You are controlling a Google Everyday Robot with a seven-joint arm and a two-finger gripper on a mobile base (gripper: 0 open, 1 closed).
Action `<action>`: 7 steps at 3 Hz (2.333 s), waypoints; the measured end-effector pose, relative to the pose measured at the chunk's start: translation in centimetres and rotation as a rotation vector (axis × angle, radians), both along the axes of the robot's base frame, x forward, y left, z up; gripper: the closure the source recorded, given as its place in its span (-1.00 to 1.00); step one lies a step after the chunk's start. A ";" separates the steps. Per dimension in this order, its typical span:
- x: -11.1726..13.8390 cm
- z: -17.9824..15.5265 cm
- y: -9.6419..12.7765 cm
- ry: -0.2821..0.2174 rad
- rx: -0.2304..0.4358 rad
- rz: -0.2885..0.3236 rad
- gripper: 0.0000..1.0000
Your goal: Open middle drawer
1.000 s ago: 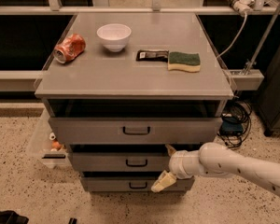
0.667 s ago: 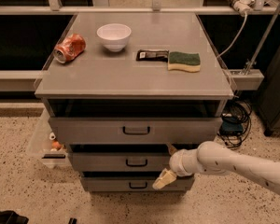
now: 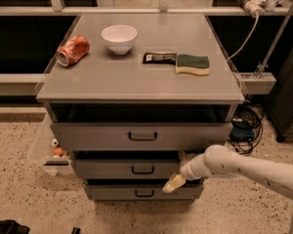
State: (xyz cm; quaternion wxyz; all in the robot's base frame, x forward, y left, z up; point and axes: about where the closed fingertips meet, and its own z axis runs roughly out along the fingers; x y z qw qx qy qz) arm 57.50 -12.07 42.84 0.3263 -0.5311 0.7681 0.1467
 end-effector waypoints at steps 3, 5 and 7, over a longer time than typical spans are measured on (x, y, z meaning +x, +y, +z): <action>0.9 -1.3 -0.7 0.032 -0.008 -0.021 -1.00; -3.2 -1.7 -0.9 0.175 -0.107 0.043 -1.00; -6.9 -1.2 -1.2 0.239 -0.086 0.098 -1.00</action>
Offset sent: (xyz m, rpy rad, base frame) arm 0.0087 -0.0068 -0.0178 -0.0075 0.0317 -0.0203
